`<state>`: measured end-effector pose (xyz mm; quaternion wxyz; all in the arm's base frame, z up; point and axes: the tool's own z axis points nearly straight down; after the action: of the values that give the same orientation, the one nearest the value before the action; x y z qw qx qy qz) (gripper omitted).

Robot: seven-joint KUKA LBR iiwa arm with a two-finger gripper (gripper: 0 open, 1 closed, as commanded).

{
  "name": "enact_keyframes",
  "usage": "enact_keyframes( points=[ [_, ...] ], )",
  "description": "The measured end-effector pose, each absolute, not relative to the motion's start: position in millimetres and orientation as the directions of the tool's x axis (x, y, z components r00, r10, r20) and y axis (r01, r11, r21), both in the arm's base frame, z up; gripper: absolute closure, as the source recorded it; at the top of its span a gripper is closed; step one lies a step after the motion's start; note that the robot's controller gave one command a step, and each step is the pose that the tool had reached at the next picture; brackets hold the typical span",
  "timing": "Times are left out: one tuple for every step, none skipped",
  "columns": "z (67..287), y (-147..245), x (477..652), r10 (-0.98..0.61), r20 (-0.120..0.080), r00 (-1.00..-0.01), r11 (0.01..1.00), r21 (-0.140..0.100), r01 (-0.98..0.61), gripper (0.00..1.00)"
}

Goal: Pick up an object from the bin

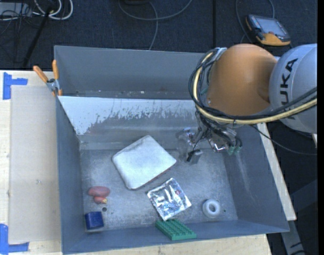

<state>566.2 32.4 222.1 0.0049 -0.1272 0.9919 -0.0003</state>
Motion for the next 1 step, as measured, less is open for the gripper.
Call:
enact_keyframes(
  points=[
    [217.1, 32.2, 564.6, -0.251, -0.001, -0.968, 0.968, 0.000, -0.251, 0.00]
  ],
)
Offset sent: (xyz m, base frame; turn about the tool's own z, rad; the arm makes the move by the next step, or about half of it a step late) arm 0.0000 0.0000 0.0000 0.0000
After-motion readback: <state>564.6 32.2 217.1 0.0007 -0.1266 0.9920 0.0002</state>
